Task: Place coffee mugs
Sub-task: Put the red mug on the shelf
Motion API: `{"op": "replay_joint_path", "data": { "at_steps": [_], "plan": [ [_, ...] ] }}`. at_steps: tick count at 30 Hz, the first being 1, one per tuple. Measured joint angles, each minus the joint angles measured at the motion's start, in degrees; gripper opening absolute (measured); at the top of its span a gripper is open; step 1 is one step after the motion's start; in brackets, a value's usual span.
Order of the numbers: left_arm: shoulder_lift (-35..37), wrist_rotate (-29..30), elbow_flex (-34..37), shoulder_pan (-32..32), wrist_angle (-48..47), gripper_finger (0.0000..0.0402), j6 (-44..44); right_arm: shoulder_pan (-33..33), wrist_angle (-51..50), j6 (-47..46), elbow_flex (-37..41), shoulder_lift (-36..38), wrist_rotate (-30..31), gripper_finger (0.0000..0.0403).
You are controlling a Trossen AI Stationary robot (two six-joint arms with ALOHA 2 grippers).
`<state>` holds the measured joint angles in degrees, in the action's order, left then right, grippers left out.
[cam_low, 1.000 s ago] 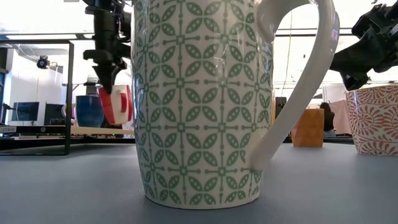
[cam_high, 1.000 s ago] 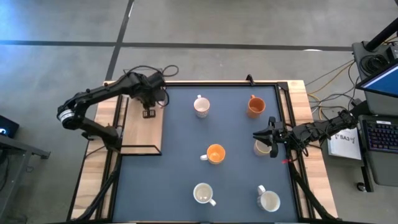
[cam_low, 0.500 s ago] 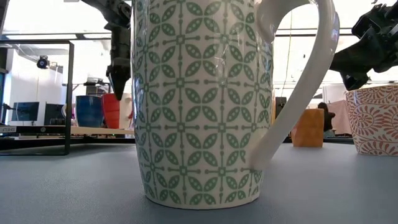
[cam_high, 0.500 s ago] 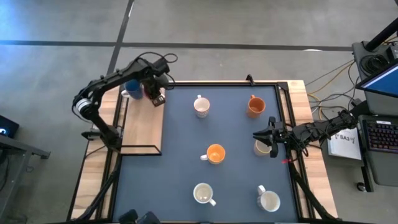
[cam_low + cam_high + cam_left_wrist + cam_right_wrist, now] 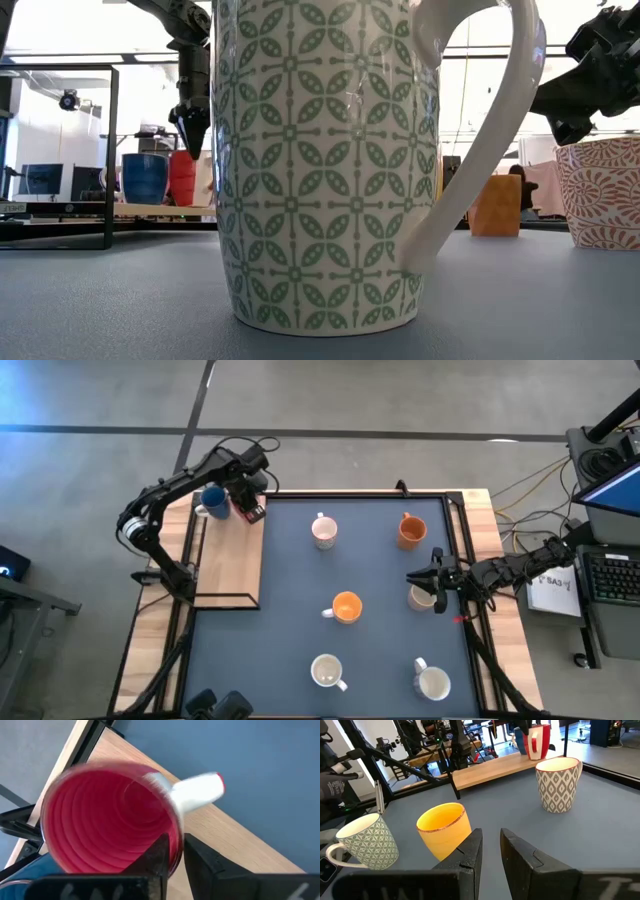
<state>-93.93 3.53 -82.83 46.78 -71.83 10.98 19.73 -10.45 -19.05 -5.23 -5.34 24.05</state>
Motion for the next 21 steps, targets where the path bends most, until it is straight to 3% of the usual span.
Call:
{"op": "replay_joint_path", "data": {
  "at_steps": [12, 21],
  "plan": [
    [1.5, -0.7, -3.7, -0.9, -3.4, 0.0062, 3.6, 0.0, 0.0, 0.0, 0.0, 0.0, 0.0, 0.0057],
    [2.4, -1.0, -3.7, -1.5, -4.9, 0.0062, 14.6, 0.0, 0.0, 0.0, 0.0, 0.0, 0.0, 0.0057]
  ]
}}
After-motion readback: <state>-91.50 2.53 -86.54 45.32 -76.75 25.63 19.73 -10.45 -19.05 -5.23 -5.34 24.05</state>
